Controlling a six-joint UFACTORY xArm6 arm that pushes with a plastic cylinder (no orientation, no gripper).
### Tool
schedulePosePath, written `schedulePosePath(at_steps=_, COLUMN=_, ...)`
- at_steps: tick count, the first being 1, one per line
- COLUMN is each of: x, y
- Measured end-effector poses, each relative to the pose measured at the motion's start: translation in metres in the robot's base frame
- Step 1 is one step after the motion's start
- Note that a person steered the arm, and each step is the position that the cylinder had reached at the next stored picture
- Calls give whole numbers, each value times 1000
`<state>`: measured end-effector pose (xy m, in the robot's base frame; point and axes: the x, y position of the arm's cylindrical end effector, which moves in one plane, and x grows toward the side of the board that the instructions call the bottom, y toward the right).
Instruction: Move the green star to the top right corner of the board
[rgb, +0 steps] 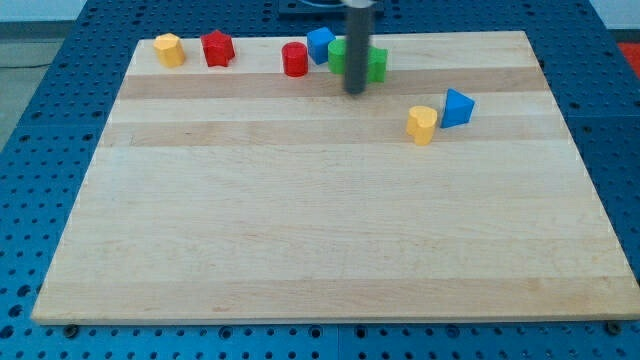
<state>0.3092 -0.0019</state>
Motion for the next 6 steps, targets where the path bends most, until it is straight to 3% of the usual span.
schedulePosePath(at_steps=1, x=-26, y=-44)
schedulePosePath(at_steps=6, x=-41, y=139)
